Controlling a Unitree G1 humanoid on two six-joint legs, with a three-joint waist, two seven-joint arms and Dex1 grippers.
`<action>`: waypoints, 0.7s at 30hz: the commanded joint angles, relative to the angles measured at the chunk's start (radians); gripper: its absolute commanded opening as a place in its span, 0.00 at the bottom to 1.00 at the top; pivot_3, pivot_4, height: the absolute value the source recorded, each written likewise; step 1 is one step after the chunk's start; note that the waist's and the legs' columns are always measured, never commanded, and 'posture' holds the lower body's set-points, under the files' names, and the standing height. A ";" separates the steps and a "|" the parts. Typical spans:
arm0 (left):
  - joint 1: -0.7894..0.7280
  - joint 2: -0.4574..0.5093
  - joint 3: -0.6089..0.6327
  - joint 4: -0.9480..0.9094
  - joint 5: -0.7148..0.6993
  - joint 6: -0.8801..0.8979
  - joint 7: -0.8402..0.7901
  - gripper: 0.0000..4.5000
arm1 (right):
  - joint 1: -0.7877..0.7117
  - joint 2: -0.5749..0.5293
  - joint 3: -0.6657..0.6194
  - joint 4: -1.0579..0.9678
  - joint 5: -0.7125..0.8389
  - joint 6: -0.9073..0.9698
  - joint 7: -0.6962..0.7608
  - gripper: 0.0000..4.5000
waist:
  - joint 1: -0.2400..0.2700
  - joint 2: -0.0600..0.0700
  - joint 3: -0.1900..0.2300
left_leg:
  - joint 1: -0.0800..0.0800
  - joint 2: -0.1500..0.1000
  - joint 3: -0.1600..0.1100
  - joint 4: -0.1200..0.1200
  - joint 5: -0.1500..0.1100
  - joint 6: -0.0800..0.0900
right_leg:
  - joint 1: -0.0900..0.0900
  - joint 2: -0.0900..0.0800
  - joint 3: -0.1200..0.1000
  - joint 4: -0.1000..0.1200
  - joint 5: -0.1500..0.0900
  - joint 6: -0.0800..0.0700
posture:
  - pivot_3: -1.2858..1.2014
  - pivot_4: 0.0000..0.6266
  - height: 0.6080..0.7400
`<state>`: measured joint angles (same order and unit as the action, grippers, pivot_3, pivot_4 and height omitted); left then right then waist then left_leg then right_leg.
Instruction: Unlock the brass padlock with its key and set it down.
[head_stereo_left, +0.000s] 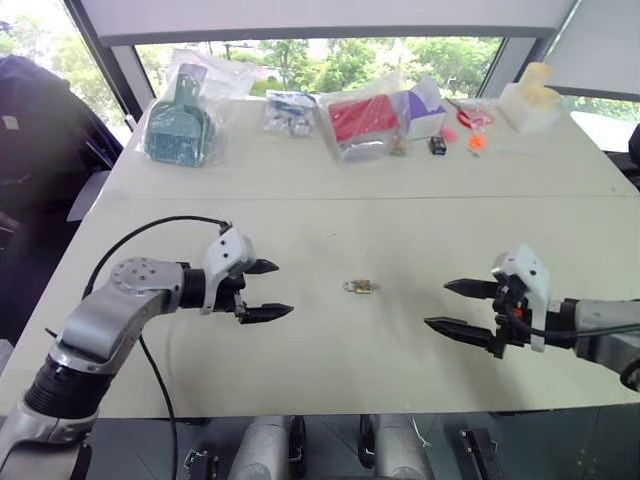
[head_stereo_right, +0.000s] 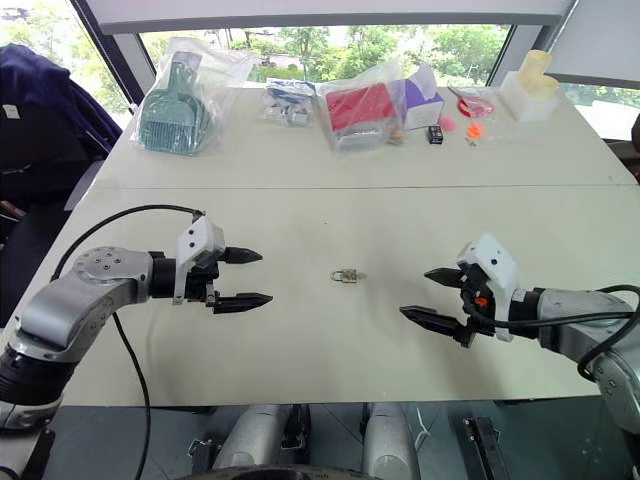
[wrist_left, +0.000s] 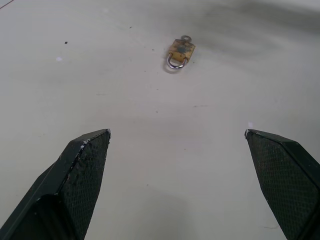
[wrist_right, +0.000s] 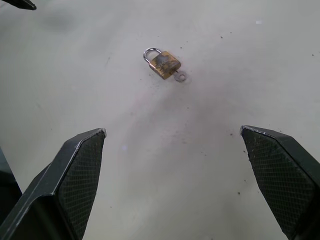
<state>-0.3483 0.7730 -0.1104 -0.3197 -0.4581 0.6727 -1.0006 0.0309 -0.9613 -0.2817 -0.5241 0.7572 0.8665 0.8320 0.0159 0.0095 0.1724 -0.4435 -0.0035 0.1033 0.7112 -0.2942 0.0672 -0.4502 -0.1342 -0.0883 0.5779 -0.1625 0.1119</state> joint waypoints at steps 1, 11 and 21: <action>-0.024 -0.010 0.006 0.011 0.018 -0.038 0.005 1.00 | -0.010 0.005 0.004 -0.015 -0.004 -0.012 -0.001 0.99 | 0.000 0.000 0.000 | 0.000 0.000 0.000 0.000 0.000 0.000 | 0.000 0.000 0.000 0.000 0.000 0.000 | 0.52 0.24 0.96; -0.047 -0.022 -0.012 0.018 0.054 -0.047 0.013 1.00 | -0.003 0.018 0.002 -0.035 0.007 -0.004 -0.023 0.99 | 0.000 0.000 0.000 | 0.000 0.000 0.000 0.000 0.001 0.000 | 0.000 0.000 0.000 0.000 0.000 0.000 | 0.52 0.24 0.96; -0.216 -0.043 -0.070 0.153 0.127 -0.114 -0.038 1.00 | -0.064 0.070 0.035 -0.048 0.039 0.035 -0.085 0.99 | -0.001 0.000 0.000 | 0.000 0.000 0.000 0.000 0.002 0.001 | 0.000 0.000 0.000 0.001 0.000 0.000 | 0.52 0.24 0.96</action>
<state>-0.5313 0.7170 -0.1713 -0.1891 -0.3553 0.5912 -1.0098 -0.0158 -0.8926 -0.2378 -0.5387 0.7714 0.8949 0.7574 0.0150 0.0095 0.1723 -0.4431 -0.0036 0.1033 0.7113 -0.2920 0.0680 -0.4499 -0.1337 -0.0883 0.5789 -0.1624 0.1118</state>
